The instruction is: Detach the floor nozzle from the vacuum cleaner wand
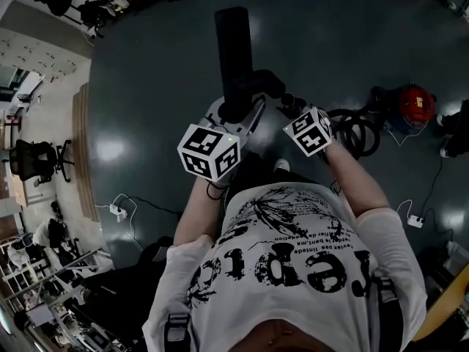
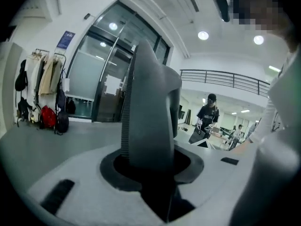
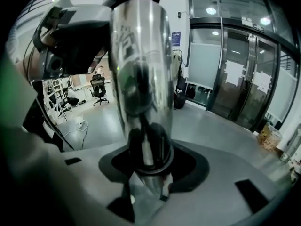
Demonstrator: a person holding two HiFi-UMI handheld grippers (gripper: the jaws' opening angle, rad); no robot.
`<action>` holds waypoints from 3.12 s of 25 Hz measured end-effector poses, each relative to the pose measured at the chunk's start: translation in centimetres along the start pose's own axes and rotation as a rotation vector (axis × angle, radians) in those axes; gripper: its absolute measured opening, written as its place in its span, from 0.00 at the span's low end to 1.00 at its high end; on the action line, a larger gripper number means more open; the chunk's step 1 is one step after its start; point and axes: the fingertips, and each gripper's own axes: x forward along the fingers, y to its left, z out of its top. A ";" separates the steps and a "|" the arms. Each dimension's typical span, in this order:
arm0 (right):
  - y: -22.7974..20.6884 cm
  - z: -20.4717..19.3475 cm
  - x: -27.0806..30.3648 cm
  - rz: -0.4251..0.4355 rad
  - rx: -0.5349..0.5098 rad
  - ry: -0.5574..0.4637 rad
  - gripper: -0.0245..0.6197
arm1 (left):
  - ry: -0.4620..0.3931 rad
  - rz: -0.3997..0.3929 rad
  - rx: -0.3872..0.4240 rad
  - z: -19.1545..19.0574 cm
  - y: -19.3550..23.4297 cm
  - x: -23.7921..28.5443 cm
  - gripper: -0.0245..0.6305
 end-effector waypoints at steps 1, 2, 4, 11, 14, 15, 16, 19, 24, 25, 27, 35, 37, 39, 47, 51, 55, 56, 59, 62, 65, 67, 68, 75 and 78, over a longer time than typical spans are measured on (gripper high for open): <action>-0.1 -0.2 0.3 0.001 -0.001 0.007 0.31 | -0.006 -0.003 -0.031 -0.7 0.5 -0.1 0.24; -0.1 -0.4 0.7 0.003 -0.002 0.015 0.32 | -0.011 -0.004 -0.063 -1.4 1.2 -0.2 0.24; -0.2 -0.7 1.6 0.013 -0.002 0.032 0.32 | -0.019 0.000 -0.138 -2.8 2.8 -0.4 0.24; -0.8 -1.6 8.2 0.059 -0.025 0.106 0.32 | 0.049 0.017 -0.364 -9.3 11.2 1.3 0.24; 0.0 -2.4 13.1 0.084 -0.055 0.144 0.32 | 0.085 -0.035 -0.438 -12.7 15.4 1.9 0.24; 0.1 -2.6 14.9 0.083 -0.061 0.157 0.32 | 0.091 -0.045 -0.450 -13.7 17.2 2.2 0.24; 0.2 -2.9 16.7 0.081 -0.064 0.168 0.32 | 0.097 -0.049 -0.463 -14.7 18.9 2.5 0.24; 0.4 -4.2 21.3 0.078 -0.054 0.194 0.31 | 0.142 -0.060 -0.571 -18.7 23.3 3.1 0.24; -1.9 -5.0 30.0 -0.010 -0.042 0.189 0.32 | 0.151 -0.021 -0.745 -25.1 32.4 5.5 0.24; -2.4 -5.5 31.9 -0.026 -0.040 0.199 0.32 | 0.145 -0.010 -0.760 -26.6 34.2 6.1 0.24; -3.2 -6.9 36.0 -0.047 -0.039 0.222 0.31 | 0.142 0.005 -0.783 -29.9 37.7 7.7 0.24; -2.4 -16.2 51.4 0.024 -0.083 0.360 0.32 | 0.233 0.031 -0.838 -45.0 47.2 13.8 0.24; -1.5 -17.4 55.3 0.037 -0.135 0.352 0.31 | 0.232 0.019 -0.861 -48.4 49.5 15.0 0.24; -0.9 -18.6 59.1 0.020 -0.164 0.348 0.32 | 0.251 -0.004 -0.867 -51.6 51.8 15.9 0.24; -0.8 -28.8 72.3 0.069 -0.190 0.448 0.32 | 0.247 0.106 -0.937 -65.0 60.9 19.7 0.24; -2.9 -36.1 78.3 0.075 -0.149 0.557 0.32 | 0.306 0.174 -1.034 -74.6 64.6 23.9 0.24; -2.0 -41.2 81.3 0.121 -0.125 0.620 0.32 | 0.368 0.168 -1.070 -80.1 65.3 26.5 0.24; -1.7 -41.8 82.0 0.134 -0.118 0.614 0.32 | 0.388 0.157 -1.050 -80.9 65.5 27.1 0.24; -1.2 -43.2 83.6 0.162 -0.114 0.573 0.32 | 0.475 0.163 -0.962 -83.1 66.5 28.5 0.24; -1.1 -44.2 84.8 0.170 -0.086 0.547 0.32 | 0.558 0.161 -0.884 -84.7 67.0 29.0 0.24; -1.7 -44.1 85.5 0.138 -0.041 0.529 0.32 | 0.609 0.151 -0.830 -85.6 67.2 28.7 0.33; -2.8 -43.7 85.7 0.063 -0.024 0.516 0.32 | 0.636 0.137 -0.772 -85.9 66.9 28.8 0.75; -3.3 -43.2 85.8 0.033 -0.017 0.506 0.32 | 0.650 0.130 -0.742 -85.9 66.5 29.0 0.85; -3.4 -36.7 82.0 0.041 0.052 0.451 0.32 | 0.653 0.217 -0.716 -80.7 65.3 26.3 0.94; -5.1 -31.1 78.2 -0.023 0.128 0.389 0.32 | 0.616 0.228 -0.711 -75.0 64.9 24.0 0.94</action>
